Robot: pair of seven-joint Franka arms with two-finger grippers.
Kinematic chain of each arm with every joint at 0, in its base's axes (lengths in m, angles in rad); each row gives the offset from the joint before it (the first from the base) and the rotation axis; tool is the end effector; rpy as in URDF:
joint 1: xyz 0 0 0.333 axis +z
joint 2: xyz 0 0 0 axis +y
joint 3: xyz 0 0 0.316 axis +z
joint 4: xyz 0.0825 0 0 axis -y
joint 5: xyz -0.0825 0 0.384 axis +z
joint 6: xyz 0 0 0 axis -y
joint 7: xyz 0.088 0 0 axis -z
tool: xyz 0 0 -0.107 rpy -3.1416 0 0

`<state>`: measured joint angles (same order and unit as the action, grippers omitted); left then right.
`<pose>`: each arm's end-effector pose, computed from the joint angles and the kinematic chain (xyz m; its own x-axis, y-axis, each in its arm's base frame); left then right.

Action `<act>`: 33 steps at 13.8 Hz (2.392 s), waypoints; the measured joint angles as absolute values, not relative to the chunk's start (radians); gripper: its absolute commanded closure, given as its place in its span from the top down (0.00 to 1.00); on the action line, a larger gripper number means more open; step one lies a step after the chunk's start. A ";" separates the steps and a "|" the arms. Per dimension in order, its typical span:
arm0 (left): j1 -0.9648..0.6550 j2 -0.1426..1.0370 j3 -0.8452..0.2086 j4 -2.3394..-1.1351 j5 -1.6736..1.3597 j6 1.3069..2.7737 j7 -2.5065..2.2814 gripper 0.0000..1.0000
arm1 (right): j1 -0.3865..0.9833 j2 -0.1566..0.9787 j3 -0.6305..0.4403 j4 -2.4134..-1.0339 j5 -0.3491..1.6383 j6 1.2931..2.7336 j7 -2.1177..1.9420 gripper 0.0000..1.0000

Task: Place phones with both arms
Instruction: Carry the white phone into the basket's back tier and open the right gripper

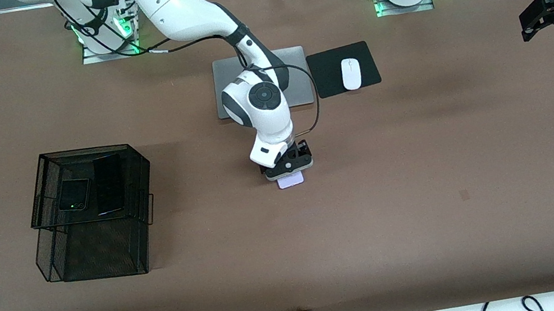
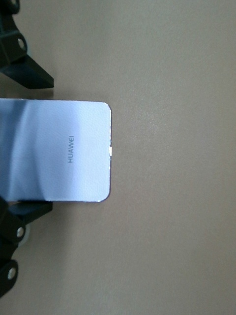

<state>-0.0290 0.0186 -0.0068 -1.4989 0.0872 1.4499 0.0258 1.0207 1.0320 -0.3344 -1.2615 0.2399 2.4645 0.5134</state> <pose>0.5480 -0.0094 0.6380 0.9963 -0.0509 -0.0693 -0.0567 -0.9948 -0.0851 0.5451 0.5399 0.1682 0.9535 0.1786 0.2428 0.1899 -0.9815 -0.0234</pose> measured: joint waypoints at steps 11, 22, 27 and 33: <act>-0.029 0.019 -0.008 -1.499 0.087 1.438 0.026 1.00 | 1.017 1.004 -0.391 -1.250 0.237 2.420 0.513 0.00; -0.029 0.019 -0.007 -1.499 0.087 1.426 0.026 1.00 | 0.747 0.747 -0.686 -1.259 0.261 2.042 0.018 0.00; -0.026 0.019 0.001 -1.499 0.087 1.425 0.026 1.00 | 0.574 0.756 -0.674 -1.325 0.430 2.041 -0.167 0.00; -0.017 0.019 0.002 -1.499 0.087 1.425 0.026 1.00 | 0.555 0.771 -0.666 -1.456 0.477 2.057 -0.178 0.00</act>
